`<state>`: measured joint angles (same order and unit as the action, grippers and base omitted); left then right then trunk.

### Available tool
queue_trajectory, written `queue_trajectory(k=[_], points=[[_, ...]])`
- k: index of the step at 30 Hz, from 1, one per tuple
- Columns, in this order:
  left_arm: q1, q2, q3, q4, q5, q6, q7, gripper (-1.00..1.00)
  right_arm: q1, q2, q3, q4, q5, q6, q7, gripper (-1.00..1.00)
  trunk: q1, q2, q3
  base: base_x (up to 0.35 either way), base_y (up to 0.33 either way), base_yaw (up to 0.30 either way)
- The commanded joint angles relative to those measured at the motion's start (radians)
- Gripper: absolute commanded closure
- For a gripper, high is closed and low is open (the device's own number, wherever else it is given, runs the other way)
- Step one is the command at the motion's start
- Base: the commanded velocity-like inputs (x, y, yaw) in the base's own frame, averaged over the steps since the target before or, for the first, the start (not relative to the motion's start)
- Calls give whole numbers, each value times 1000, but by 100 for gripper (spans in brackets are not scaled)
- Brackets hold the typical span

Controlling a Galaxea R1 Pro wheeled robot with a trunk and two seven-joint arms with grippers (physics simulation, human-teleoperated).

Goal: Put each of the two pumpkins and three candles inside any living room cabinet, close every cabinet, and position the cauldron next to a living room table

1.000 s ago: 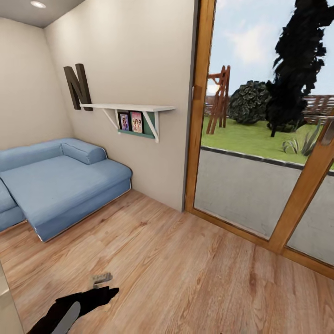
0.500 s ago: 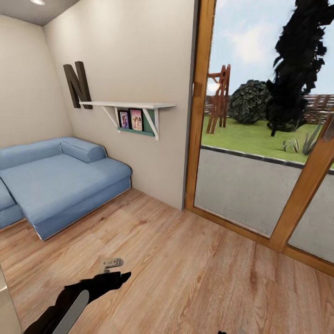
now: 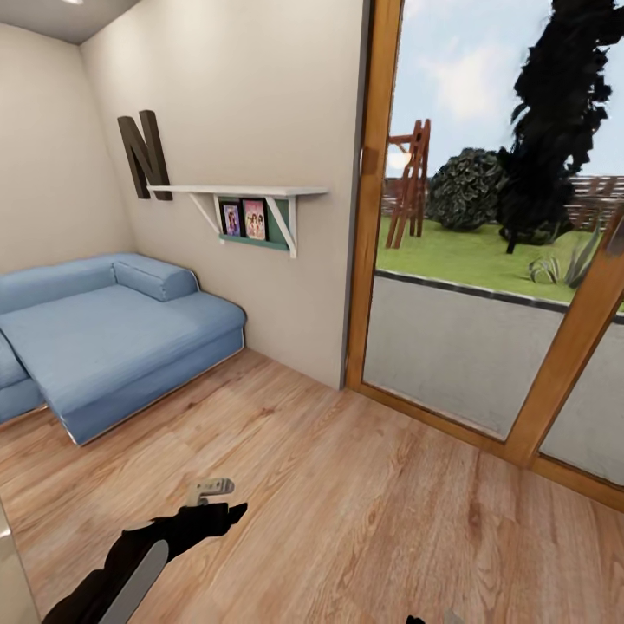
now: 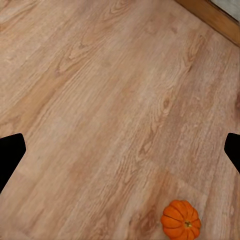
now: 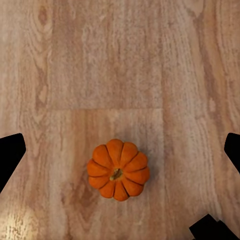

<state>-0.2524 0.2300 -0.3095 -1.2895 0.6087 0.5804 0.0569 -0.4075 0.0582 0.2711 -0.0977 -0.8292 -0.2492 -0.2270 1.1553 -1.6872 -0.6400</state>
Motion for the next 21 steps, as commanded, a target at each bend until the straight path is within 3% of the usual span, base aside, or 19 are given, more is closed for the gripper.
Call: queue_trajectory(k=[1, 6, 11, 16, 21], points=[[-1, 1, -2, -2, 7, 4, 5, -100, -1, 1, 8, 0, -9, -3, -5, -100, 4, -8, -4, 0, 0, 0], [-1, 5, 9, -27, 14, 10, -2, -100, -1, -2, 7, -1, -12, -2, -5, -100, 23, -43, -20, 0, 0, 0], [0, 10, 16, -54, 30, 13, -5, -100, -1, -5, 7, -1, -14, -3, -5, -100, 23, -43, -20, 0, 0, 0], [1, 19, 55, -78, 81, 23, -6, -100, -1, -7, 7, -1, -16, -4, -5, -100, 42, -78, -36, 0, 0, 0], [1, 25, 76, -105, 122, 101, -6, -100, -1, -6, 7, -1, -16, -3, -5, -100, 61, -113, -51, 0, 0, 0]])
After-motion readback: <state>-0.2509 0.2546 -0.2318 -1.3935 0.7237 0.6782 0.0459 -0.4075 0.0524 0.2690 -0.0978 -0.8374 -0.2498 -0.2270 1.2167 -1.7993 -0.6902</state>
